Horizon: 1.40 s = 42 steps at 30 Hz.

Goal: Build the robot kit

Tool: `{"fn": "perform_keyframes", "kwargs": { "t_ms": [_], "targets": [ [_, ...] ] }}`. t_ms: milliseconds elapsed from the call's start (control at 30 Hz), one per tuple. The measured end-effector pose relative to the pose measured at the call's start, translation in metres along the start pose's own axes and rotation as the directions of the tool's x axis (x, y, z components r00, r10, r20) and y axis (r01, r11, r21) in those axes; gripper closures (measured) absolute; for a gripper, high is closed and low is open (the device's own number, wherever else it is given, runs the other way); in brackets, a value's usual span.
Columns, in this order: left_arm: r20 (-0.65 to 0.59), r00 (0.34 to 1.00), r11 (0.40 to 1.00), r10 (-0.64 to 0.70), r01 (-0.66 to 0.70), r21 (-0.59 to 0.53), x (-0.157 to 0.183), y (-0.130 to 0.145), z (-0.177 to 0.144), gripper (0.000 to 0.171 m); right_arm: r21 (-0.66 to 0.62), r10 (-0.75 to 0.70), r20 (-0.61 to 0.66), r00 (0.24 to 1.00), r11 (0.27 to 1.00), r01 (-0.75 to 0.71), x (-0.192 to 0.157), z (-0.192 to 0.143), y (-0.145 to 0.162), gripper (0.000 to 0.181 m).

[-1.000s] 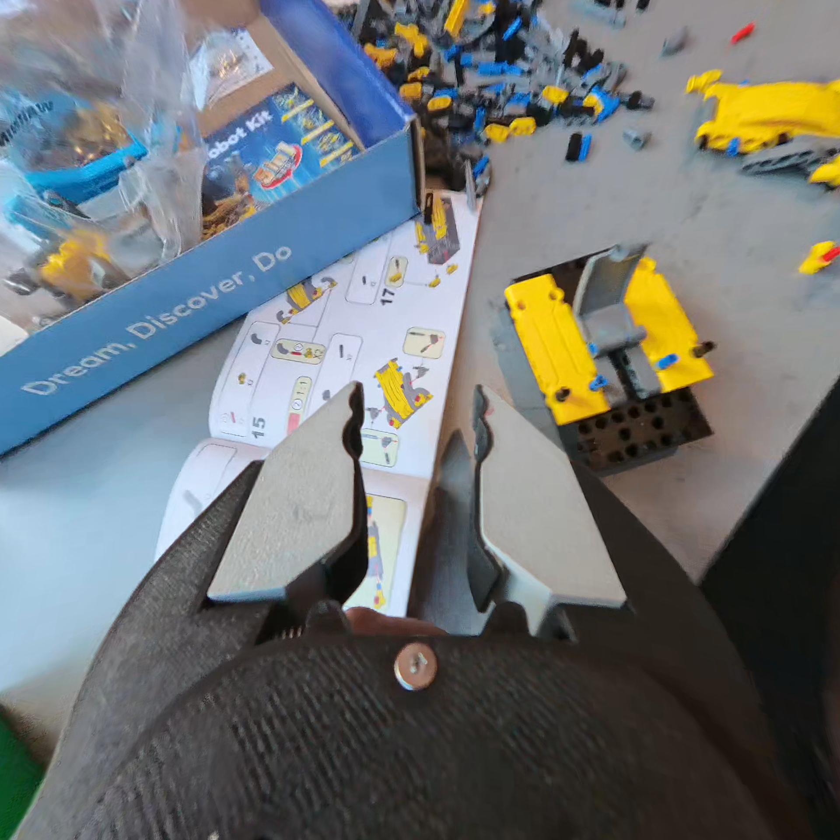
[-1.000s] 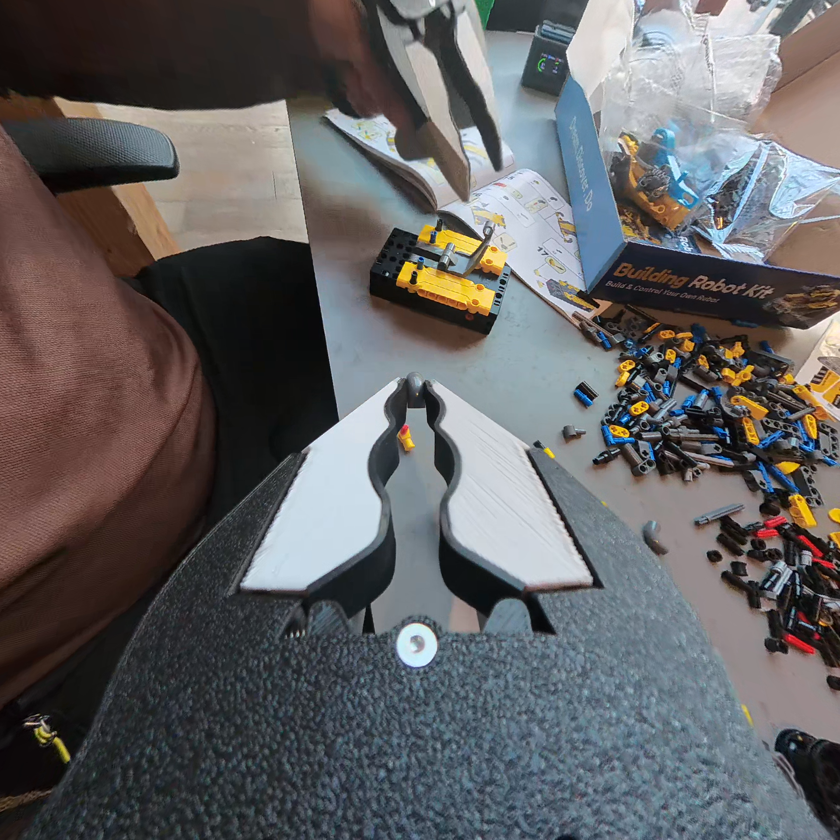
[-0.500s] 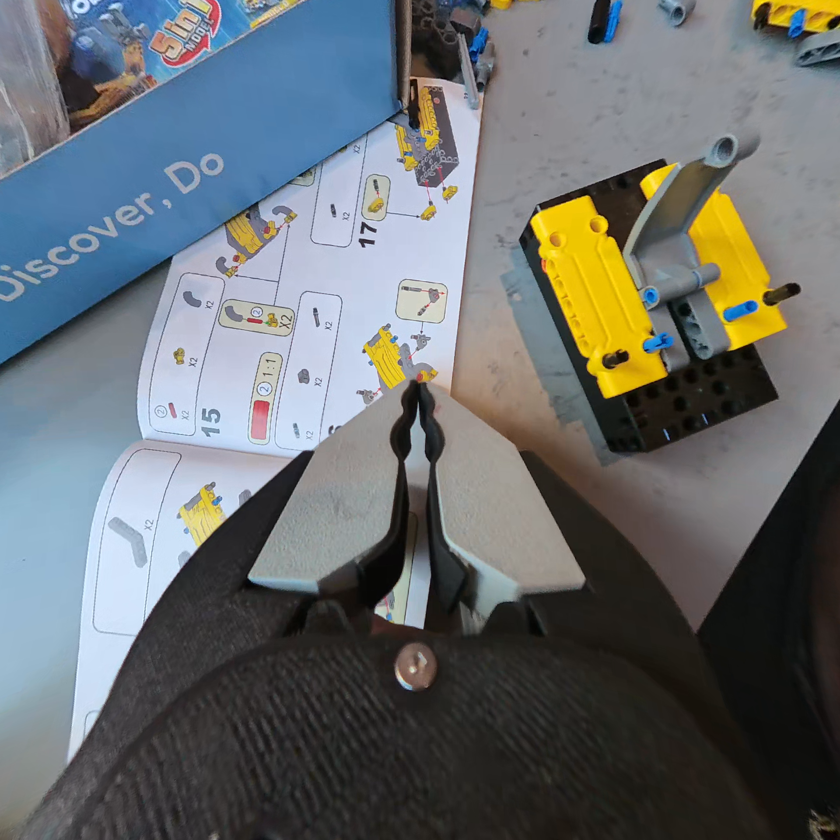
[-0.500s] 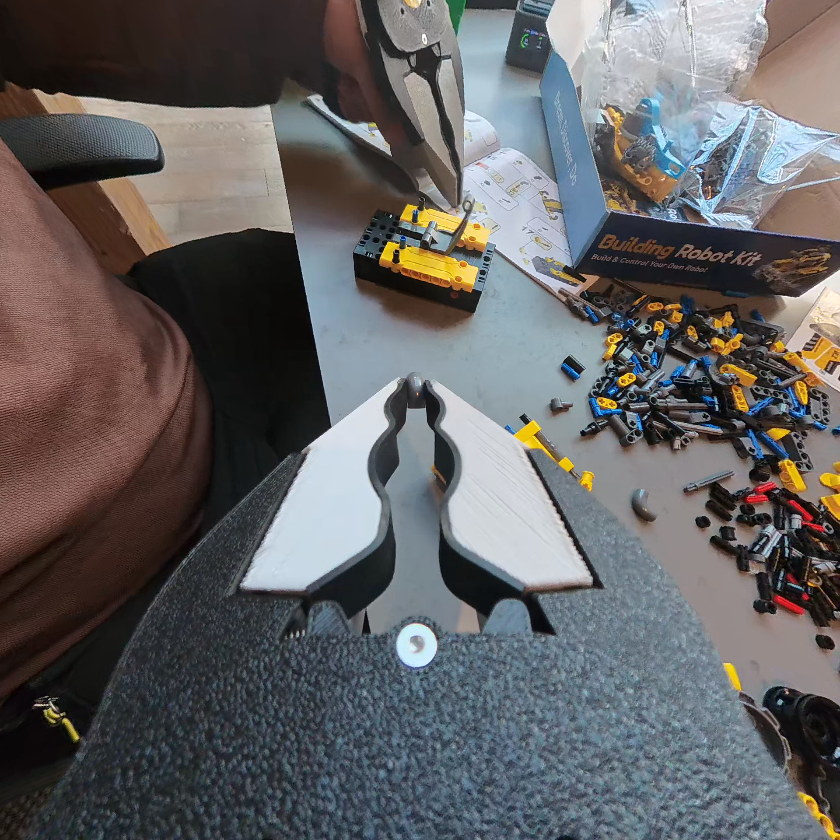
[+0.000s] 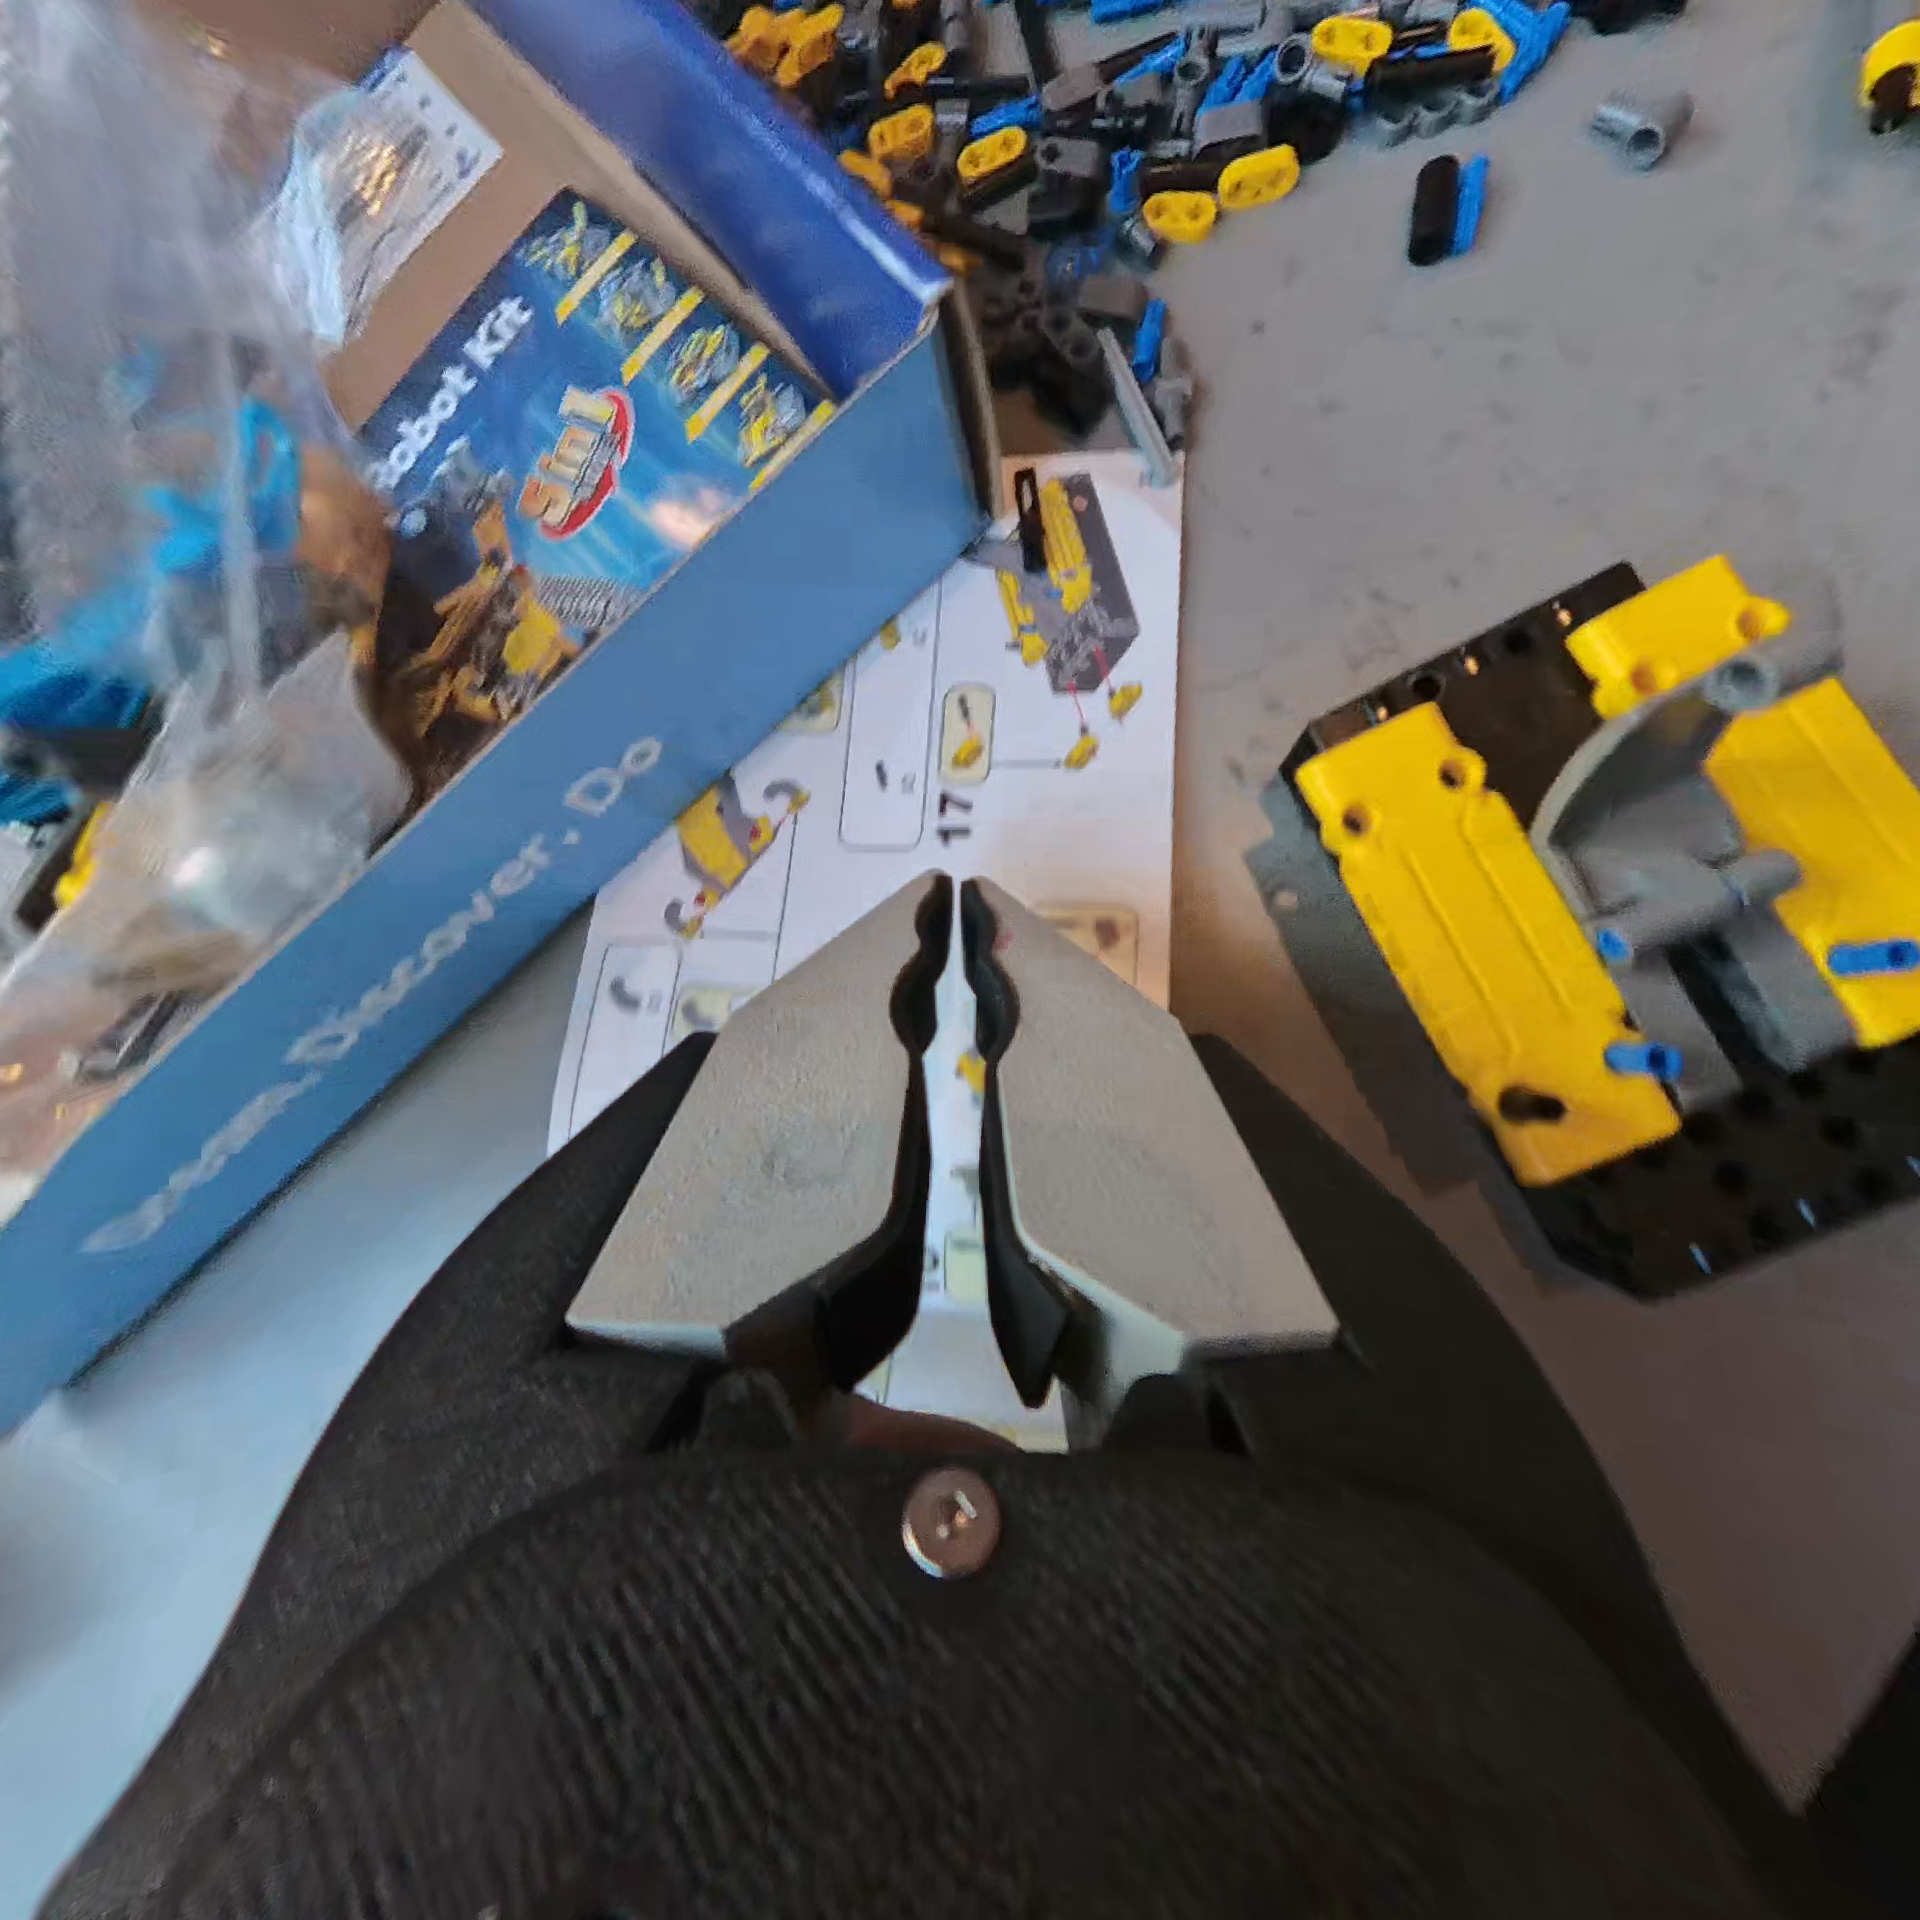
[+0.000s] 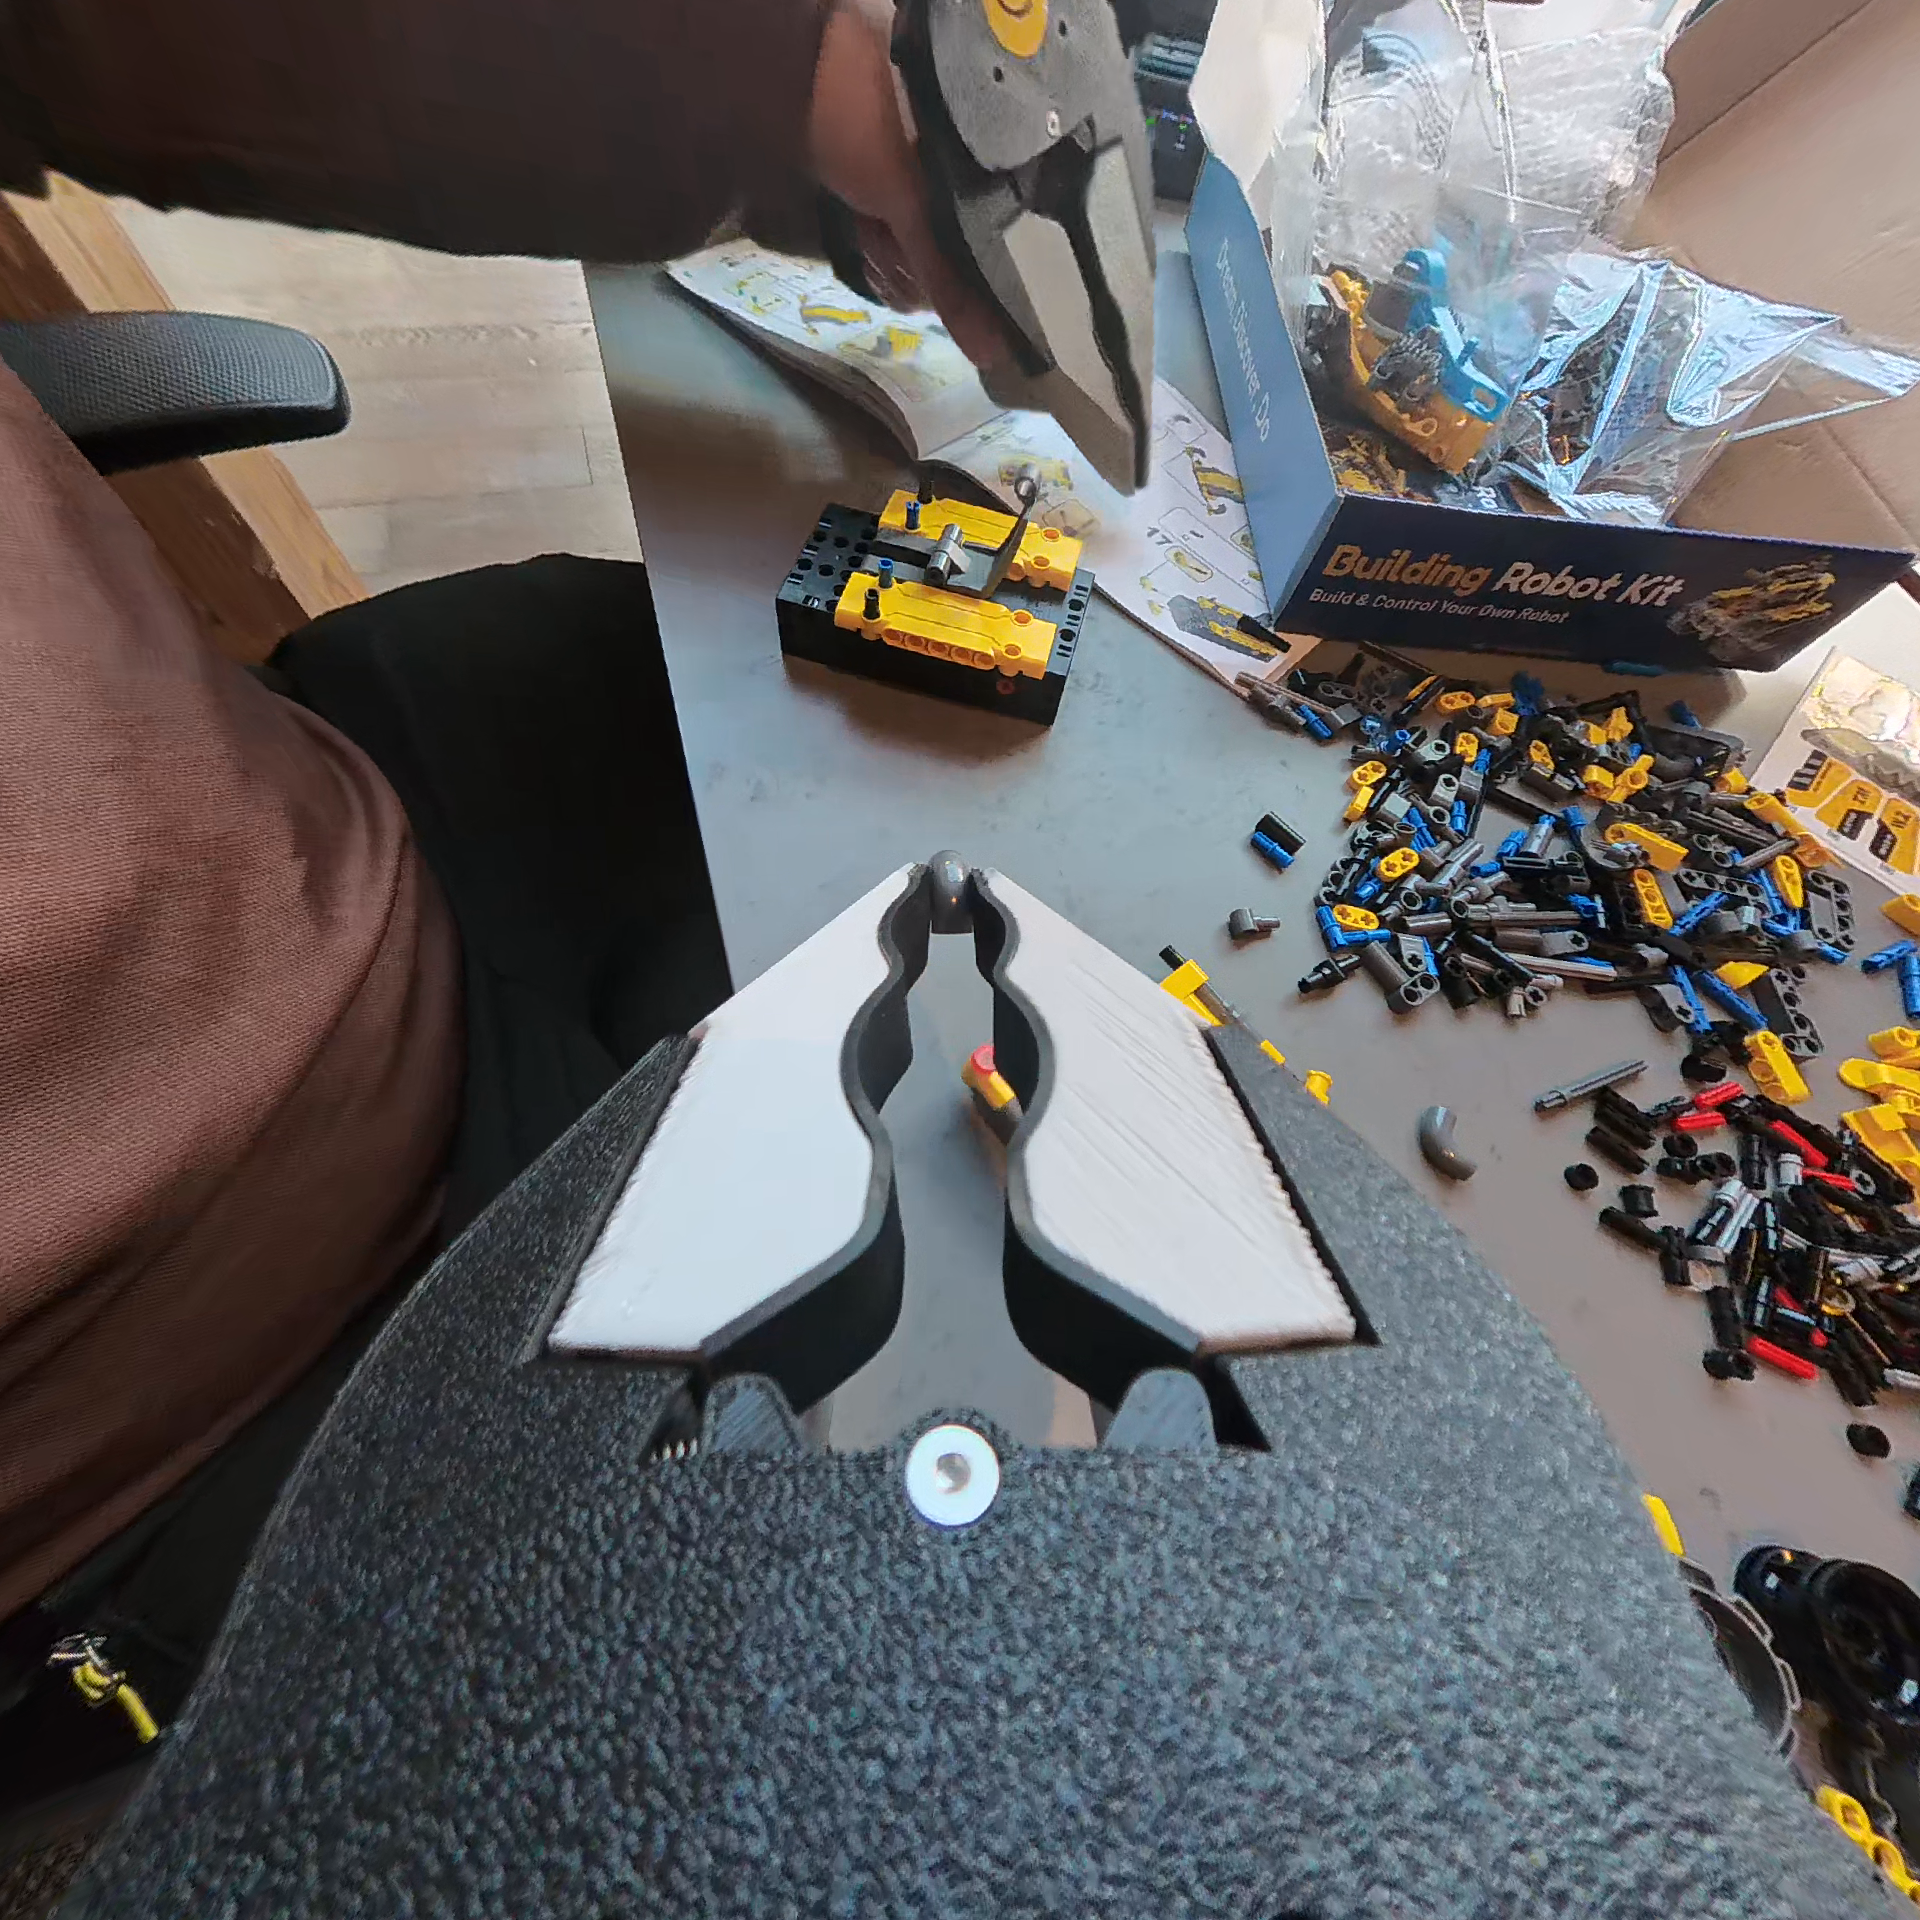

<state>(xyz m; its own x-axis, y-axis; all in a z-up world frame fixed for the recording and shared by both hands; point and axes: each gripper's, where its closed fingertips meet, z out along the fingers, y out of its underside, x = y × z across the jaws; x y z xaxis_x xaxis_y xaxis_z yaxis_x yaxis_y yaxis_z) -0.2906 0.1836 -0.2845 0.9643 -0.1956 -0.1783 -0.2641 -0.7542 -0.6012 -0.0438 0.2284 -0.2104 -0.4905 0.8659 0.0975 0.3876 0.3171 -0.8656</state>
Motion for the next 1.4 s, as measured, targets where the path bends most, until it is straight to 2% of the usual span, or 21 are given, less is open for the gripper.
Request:
{"fn": "perform_keyframes", "kwargs": {
  "t_ms": [133, 333, 500, 567, 667, 800, 867, 933, 1000, 1133, 1233, 1333, 1400],
  "targets": [
    [-0.039, 0.995, 0.993, 0.096, -0.099, -0.064, 0.010, -0.020, 0.034, 0.171, 0.010, -0.004, -0.006, 1.000, 1.000, 0.004, 0.001, -0.003, -0.002, 0.174],
    [0.003, 0.979, 0.977, 0.204, -0.203, -0.064, 0.013, -0.050, 0.058, 0.171, 0.029, 0.011, -0.023, 1.000, 1.000, -0.011, 0.002, -0.014, 0.001, 0.173],
    [-0.049, 0.985, 0.986, 0.167, -0.168, -0.018, 0.024, -0.067, 0.069, 0.171, 0.046, 0.021, -0.027, 0.999, 0.999, -0.019, 0.004, -0.019, 0.002, 0.173],
    [-0.039, 0.983, 0.983, 0.180, -0.181, -0.018, 0.023, -0.068, 0.065, 0.171, 0.049, 0.022, -0.031, 0.999, 0.999, -0.021, 0.004, -0.020, 0.003, 0.174],
    [-0.058, 0.989, 0.991, 0.136, -0.135, 0.016, 0.020, -0.063, 0.040, 0.171, 0.048, 0.019, -0.038, 0.999, 0.999, -0.018, 0.003, -0.024, 0.005, 0.173],
    [0.065, 0.997, 0.999, 0.039, -0.038, -0.020, -0.017, -0.028, 0.008, 0.167, 0.064, 0.028, -0.045, 0.999, 0.998, -0.025, 0.003, -0.030, 0.006, 0.173],
    [0.100, 0.995, 0.998, 0.009, -0.003, -0.064, -0.030, -0.008, 0.008, 0.162, 0.069, 0.033, -0.045, 0.998, 0.997, -0.030, 0.004, -0.030, 0.006, 0.174],
    [0.081, 0.997, 0.997, 0.010, -0.004, -0.074, -0.031, 0.000, 0.019, 0.166, 0.074, 0.032, -0.039, 0.999, 0.997, -0.029, 0.003, -0.028, 0.004, 0.173],
    [0.075, 0.997, 0.997, 0.029, -0.024, -0.068, -0.032, -0.005, 0.032, 0.171, 0.078, 0.024, -0.035, 0.999, 0.997, -0.022, 0.001, -0.026, 0.001, 0.173],
    [0.016, 0.999, 0.998, 0.049, -0.048, -0.035, -0.025, -0.035, 0.048, 0.171, 0.078, 0.017, -0.038, 0.999, 0.997, -0.014, -0.003, -0.026, -0.002, 0.173],
    [0.053, 0.995, 0.996, 0.084, -0.082, -0.027, -0.031, -0.048, 0.055, 0.171, 0.080, 0.024, -0.044, 0.999, 0.997, -0.020, -0.003, -0.027, -0.002, 0.173],
    [0.066, 0.994, 0.996, 0.082, -0.080, -0.029, -0.032, -0.046, 0.050, 0.171, 0.080, 0.031, -0.049, 0.998, 0.996, -0.028, -0.003, -0.030, 0.001, 0.173],
    [0.055, 0.996, 0.998, 0.063, -0.062, -0.035, -0.029, -0.035, 0.041, 0.171, 0.082, 0.037, -0.052, 0.998, 0.996, -0.032, -0.002, -0.032, 0.002, 0.173]
  ]
}}
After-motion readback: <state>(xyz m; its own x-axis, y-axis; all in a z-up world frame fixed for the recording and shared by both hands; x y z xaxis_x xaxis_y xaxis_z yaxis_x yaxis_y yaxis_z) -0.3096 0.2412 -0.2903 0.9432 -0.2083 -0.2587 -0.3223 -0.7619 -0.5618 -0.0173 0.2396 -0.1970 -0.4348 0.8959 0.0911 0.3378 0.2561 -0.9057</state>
